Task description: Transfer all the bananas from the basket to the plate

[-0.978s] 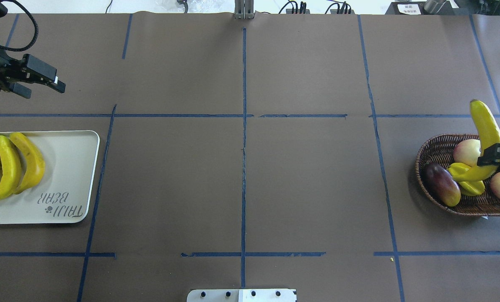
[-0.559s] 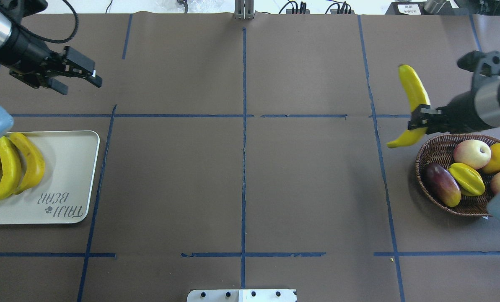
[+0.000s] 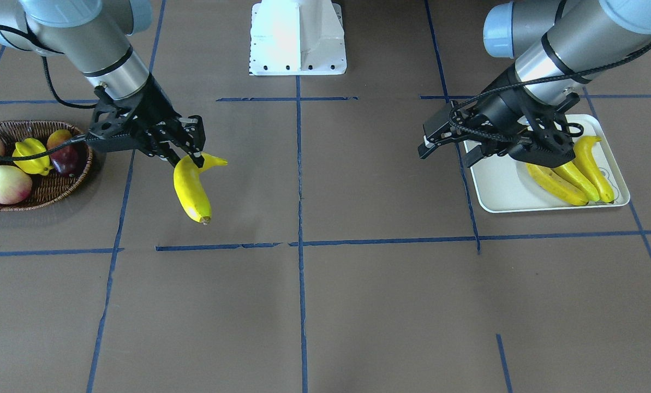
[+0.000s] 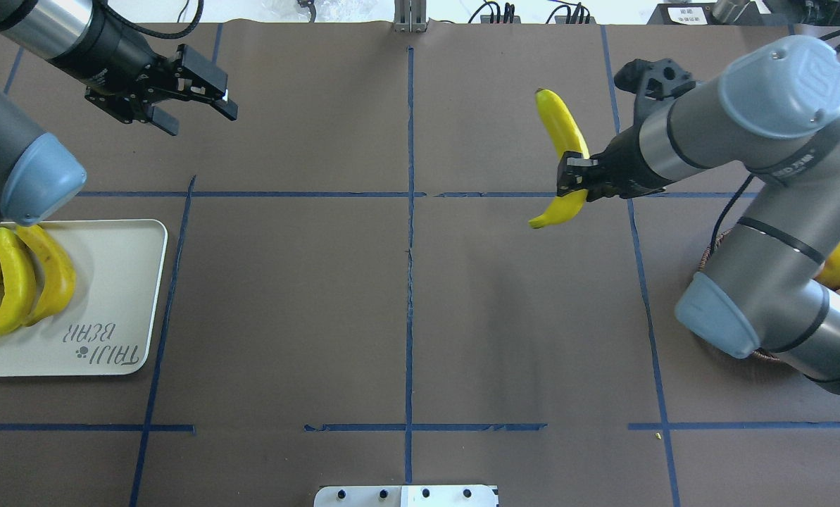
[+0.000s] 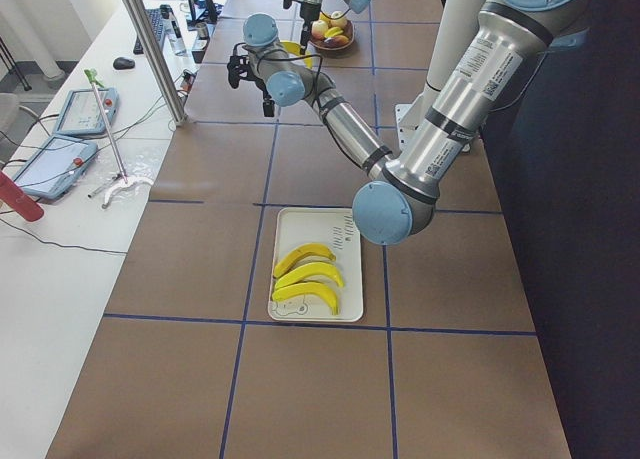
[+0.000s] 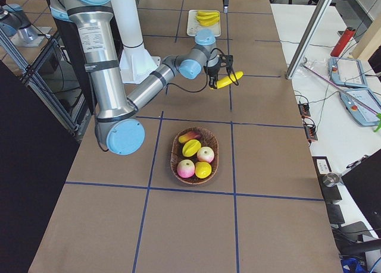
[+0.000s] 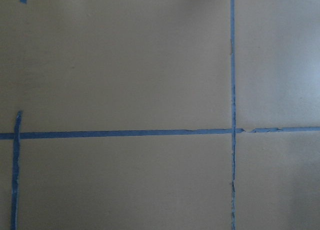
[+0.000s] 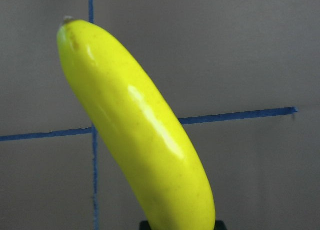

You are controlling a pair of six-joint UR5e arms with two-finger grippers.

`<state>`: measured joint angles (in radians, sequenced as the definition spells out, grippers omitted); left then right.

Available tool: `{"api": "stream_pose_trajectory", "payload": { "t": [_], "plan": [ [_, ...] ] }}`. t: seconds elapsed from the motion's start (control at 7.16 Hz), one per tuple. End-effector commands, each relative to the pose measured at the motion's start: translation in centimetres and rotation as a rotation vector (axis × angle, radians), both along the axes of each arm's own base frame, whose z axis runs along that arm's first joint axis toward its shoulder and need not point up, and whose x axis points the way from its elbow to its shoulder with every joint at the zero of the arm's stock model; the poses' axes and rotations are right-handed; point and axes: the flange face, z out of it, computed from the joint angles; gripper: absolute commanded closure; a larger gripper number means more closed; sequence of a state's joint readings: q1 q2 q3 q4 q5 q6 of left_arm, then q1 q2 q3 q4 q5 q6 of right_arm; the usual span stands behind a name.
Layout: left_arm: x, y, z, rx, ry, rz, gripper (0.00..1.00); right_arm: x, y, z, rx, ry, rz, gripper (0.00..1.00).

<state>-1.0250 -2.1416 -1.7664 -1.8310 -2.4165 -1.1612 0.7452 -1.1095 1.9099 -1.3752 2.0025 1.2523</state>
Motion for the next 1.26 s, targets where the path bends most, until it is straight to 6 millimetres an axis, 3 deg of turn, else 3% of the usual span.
{"api": "stream_pose_trajectory", "payload": {
  "t": [0.0, 0.28, 0.56, 0.84, 1.12],
  "plan": [
    [3.8, -0.6, -1.9, -0.106, 0.101, -0.033, 0.00, -4.6, 0.7, -5.0, -0.056, -0.064, 0.048, 1.00],
    [7.0, -0.4, -4.8, -0.196, 0.122, -0.112, 0.00, -7.7, 2.5, -8.8, -0.132, -0.121, 0.098, 1.00],
    [8.9, 0.8, -6.6, -0.216, 0.154, -0.118, 0.00, -9.9, 4.4, -10.7, -0.105, -0.134, 0.118, 1.00],
    [11.0, 1.9, -8.0, -0.215, 0.162, -0.134, 0.00, -10.6, 5.3, -12.5, -0.097, -0.155, 0.101, 1.00],
    [12.5, 2.7, -8.9, -0.212, 0.168, -0.136, 0.00, -10.7, 5.4, -12.8, -0.094, -0.161, 0.099, 1.00]
  ]
}}
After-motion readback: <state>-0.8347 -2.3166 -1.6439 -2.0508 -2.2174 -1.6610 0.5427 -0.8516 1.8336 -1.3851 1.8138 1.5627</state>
